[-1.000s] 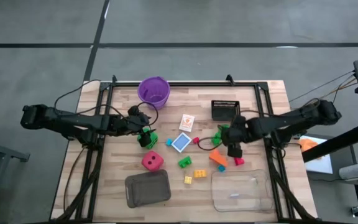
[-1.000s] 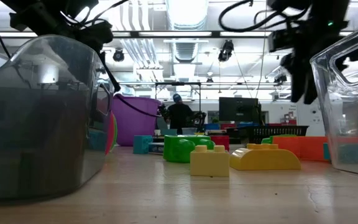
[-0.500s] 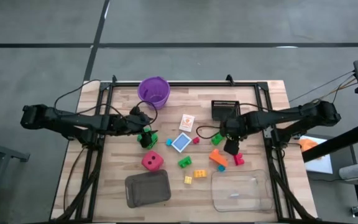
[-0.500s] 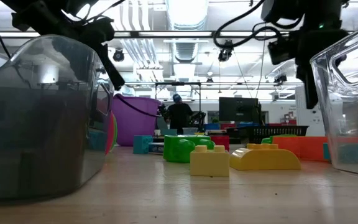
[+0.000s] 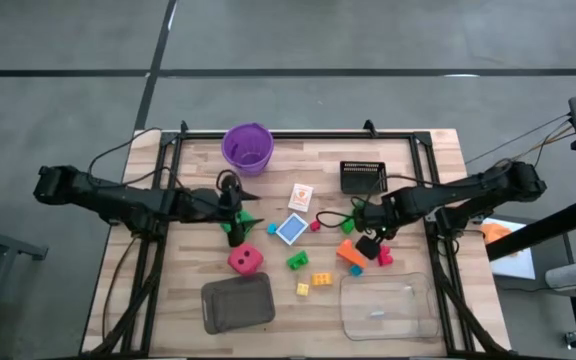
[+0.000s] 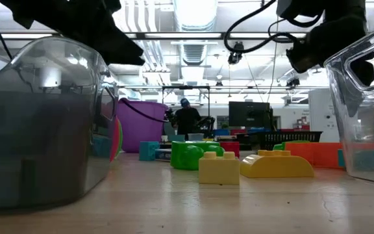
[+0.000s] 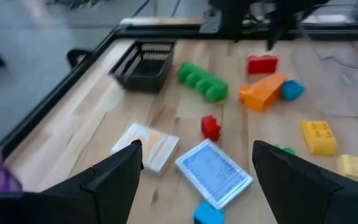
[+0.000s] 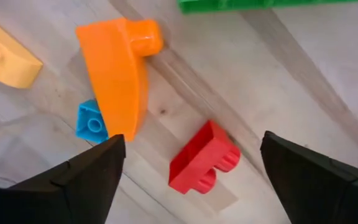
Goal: Pick & Place Toys
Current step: Put the large red game piece into the transparent bin
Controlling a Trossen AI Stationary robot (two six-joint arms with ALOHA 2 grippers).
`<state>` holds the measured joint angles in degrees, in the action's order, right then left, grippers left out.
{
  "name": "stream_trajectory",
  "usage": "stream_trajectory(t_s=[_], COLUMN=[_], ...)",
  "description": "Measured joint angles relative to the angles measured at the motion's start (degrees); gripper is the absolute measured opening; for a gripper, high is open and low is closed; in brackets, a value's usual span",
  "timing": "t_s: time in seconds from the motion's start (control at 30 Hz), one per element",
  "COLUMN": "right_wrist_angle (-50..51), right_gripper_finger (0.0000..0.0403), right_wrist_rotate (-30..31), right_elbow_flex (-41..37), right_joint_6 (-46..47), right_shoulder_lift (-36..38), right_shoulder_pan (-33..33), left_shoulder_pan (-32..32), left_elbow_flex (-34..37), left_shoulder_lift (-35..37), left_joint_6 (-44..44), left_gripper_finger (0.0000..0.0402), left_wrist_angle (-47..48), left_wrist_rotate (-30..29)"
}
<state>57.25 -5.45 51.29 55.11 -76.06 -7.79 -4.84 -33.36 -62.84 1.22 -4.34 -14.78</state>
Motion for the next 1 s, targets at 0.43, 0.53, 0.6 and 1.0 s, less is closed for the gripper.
stream_trajectory(t_s=[0.43,0.53,0.6,1.0], right_wrist_angle=[-0.09,-2.79,-3.87,3.23], right_gripper_finger=[0.0372,0.0372,0.0372,0.0372], right_wrist_rotate=[0.81,2.84,1.75,-8.18], right_elbow_flex=[-0.93,-0.65,-0.52,-1.07], right_joint_6=[-0.56,-2.87,-2.80,3.04], right_shoulder_lift=[-7.56,-8.76,-9.13,-9.28], right_shoulder_pan=[0.11,1.12,1.66,0.52], left_shoulder_pan=[0.04,0.07,0.07,0.07], left_elbow_flex=[0.07,0.07,0.07,0.07], left_shoulder_lift=[-0.01,-0.01,-0.01,-0.01], left_joint_6=[-7.89,-8.74,-8.74,-8.77], left_gripper_finger=[0.0303,0.0303,0.0303,0.0303], left_wrist_angle=[-0.83,-0.83,-0.83,-0.57], left_wrist_rotate=[2.83,2.82,2.82,2.84])
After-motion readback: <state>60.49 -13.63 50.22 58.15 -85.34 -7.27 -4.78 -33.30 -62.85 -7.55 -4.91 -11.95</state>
